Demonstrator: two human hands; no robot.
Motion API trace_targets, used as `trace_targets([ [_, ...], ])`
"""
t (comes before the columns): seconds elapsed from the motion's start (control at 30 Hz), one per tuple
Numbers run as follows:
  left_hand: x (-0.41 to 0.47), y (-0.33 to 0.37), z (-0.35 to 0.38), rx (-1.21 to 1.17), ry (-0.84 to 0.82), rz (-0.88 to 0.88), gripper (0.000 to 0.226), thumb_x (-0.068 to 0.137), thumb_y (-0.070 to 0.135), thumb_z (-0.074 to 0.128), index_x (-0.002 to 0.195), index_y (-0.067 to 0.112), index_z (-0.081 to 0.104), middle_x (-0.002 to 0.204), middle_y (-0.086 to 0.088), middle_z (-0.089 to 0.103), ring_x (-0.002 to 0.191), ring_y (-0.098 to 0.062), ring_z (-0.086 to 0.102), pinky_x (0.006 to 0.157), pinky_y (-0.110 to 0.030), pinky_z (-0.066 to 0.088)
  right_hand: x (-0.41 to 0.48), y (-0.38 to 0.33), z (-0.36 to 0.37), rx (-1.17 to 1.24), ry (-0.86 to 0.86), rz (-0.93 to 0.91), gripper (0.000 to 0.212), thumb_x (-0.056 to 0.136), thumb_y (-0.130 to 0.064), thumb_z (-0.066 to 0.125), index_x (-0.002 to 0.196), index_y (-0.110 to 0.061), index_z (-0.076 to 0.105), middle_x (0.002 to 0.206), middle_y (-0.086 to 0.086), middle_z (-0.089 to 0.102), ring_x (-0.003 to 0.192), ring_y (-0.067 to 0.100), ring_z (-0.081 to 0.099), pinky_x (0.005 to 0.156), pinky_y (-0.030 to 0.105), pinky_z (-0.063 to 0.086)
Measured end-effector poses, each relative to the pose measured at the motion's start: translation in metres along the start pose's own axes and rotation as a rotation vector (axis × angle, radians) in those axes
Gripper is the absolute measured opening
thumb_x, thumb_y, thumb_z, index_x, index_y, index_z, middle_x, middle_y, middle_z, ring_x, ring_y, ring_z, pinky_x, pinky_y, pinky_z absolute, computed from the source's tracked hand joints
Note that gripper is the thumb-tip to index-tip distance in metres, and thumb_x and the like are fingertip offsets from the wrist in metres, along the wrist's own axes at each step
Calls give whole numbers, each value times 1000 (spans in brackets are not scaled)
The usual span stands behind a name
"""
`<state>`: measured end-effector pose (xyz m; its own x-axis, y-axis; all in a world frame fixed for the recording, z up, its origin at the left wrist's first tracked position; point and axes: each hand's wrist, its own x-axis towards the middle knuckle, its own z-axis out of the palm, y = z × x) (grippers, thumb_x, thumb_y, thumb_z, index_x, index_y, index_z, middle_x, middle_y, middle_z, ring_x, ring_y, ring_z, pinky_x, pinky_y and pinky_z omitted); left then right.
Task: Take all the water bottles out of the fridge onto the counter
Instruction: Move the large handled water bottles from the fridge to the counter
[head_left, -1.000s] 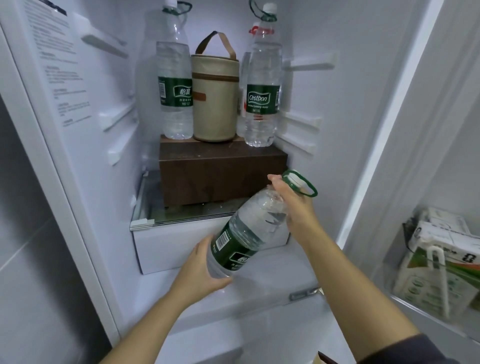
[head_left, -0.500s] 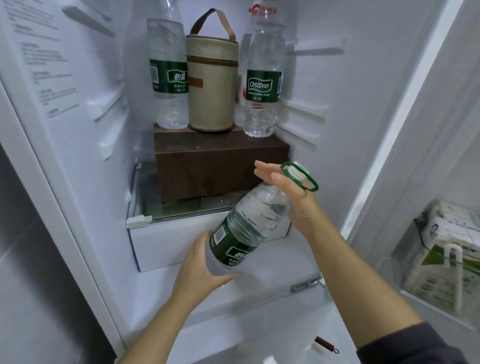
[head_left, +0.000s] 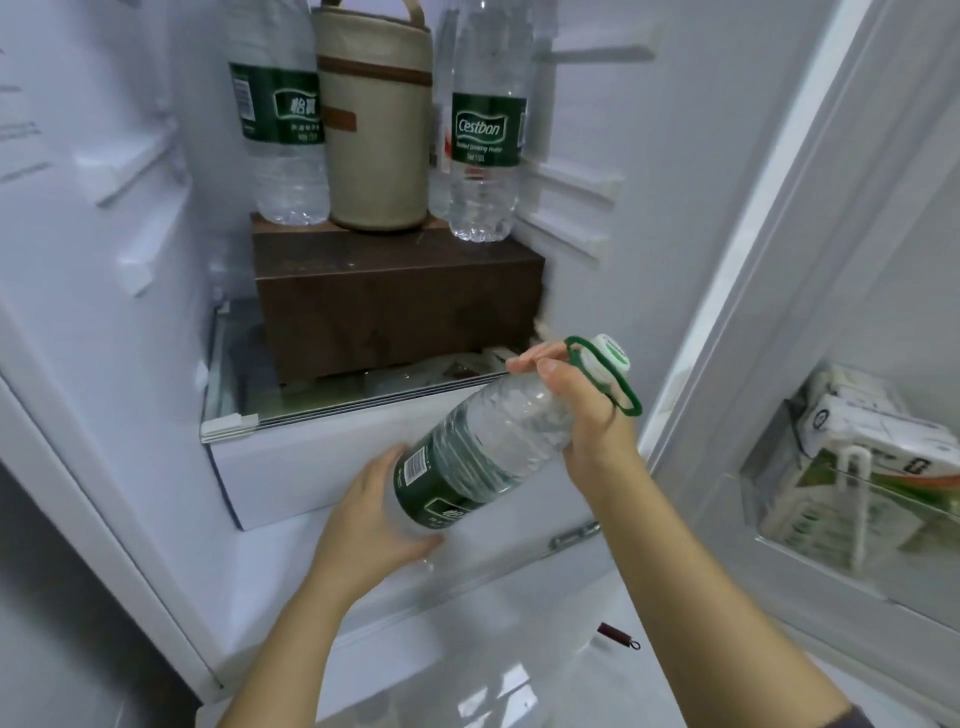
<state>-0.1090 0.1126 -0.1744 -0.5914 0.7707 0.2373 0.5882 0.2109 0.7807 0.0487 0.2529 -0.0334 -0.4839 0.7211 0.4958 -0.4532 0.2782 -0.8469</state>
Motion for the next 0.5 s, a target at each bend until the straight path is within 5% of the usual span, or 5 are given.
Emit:
trace_targets([
  [0.07, -9, 8, -1, -5, -19, 30, 113, 50, 43, 88, 142, 53, 24, 133, 27, 40, 123, -5, 47, 97, -34, 50, -12, -12, -3, 10, 21, -28, 26, 64, -26, 66, 77, -4, 64, 78, 7, 72, 85, 25, 67, 83, 38, 53],
  [0.17, -26, 25, -1, -18, -25, 85, 125, 55, 38, 93, 145, 56, 9, 134, 26, 32, 123, 2, 34, 102, -28, 38, -27, -36, -13, 27, 12, -102, 16, 67, -22, 65, 76, -9, 64, 77, 6, 72, 87, 36, 66, 85, 48, 51],
  [0.33, -55, 60, 15, 3, -16, 175, 100, 52, 31, 93, 134, 47, 38, 132, 27, 43, 124, 1, 42, 105, -34, 45, -64, -74, -41, 36, 1, -151, 16, 68, -20, 64, 77, -7, 64, 76, 4, 72, 83, 27, 67, 81, 38, 53],
  [0.5, -101, 103, 45, -14, -66, 218, 96, 52, 30, 92, 129, 47, 38, 126, 29, 47, 119, -5, 49, 97, -28, 46, -116, -112, -86, -18, 59, -186, 15, 67, -19, 63, 75, -7, 64, 76, 7, 70, 82, 29, 66, 80, 42, 52],
])
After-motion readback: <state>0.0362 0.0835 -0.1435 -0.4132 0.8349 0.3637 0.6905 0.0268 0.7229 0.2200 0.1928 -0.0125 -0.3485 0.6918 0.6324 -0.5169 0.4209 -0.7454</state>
